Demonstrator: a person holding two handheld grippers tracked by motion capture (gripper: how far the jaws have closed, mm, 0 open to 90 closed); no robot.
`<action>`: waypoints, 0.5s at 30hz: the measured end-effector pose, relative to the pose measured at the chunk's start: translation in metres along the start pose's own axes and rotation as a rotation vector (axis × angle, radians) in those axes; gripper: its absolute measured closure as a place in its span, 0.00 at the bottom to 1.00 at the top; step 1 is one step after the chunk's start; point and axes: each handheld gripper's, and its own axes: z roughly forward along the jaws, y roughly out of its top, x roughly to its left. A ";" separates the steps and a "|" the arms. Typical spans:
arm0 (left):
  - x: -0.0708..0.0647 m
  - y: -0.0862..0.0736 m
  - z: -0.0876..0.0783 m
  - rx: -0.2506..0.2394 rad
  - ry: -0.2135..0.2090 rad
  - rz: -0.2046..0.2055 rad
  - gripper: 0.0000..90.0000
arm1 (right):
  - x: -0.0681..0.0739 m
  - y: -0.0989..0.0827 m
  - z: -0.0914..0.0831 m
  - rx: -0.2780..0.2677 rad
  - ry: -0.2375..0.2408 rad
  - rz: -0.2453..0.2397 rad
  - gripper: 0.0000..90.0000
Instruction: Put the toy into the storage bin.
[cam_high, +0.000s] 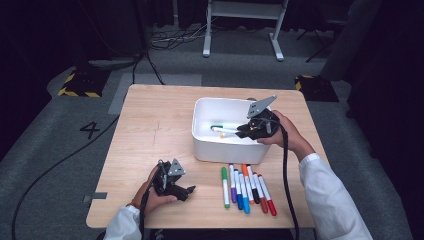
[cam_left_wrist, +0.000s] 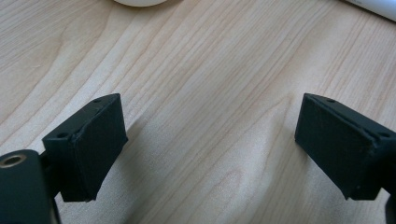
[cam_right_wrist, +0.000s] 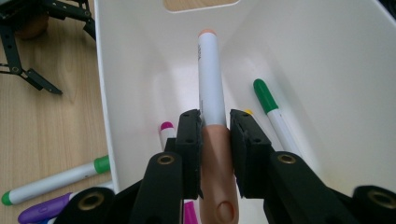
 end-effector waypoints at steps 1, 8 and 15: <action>0.000 0.000 0.000 0.000 0.000 0.000 0.10 | 0.000 0.000 0.002 0.013 0.006 -0.004 0.83; 0.000 0.000 0.000 0.000 0.000 0.000 0.10 | 0.000 0.001 0.010 0.095 0.035 -0.034 0.83; 0.000 0.000 0.000 0.000 0.000 0.000 0.10 | 0.003 -0.001 0.013 0.160 0.059 -0.054 0.83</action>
